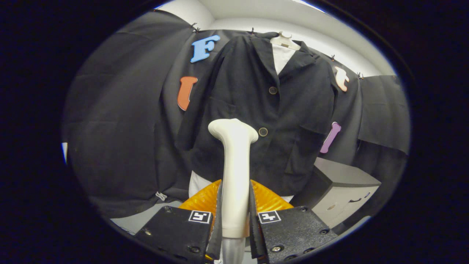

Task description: Iron the clothes twice with a garment steamer, once on the left side and once on the right side.

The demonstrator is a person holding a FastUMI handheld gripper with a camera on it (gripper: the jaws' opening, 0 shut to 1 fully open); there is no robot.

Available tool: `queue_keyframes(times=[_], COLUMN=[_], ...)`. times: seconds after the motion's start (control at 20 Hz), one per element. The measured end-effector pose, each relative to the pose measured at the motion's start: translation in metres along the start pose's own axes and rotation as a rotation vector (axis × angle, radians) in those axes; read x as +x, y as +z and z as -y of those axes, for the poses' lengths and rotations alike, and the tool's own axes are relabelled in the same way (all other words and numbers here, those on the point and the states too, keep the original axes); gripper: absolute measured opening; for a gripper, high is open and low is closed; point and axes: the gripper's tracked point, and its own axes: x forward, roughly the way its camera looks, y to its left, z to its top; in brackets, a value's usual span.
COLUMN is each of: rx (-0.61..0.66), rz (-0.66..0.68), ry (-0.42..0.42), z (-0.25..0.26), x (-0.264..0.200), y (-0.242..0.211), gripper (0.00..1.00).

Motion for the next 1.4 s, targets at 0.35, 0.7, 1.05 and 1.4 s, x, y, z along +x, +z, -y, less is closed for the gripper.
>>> queue_keyframes(times=[0.35,0.7,1.05,1.4], rx=[-0.002,-0.011,-0.019,0.028], rz=[-0.131,-0.2,-0.254,-0.258], ry=[0.024,0.028,0.04,0.033], z=[-0.007,-0.01,-0.01,0.012], x=[0.001,0.001,-0.003,-0.044], y=[-0.057,-0.082,-0.097,-0.104], gripper=[0.34,0.33,0.34,0.33])
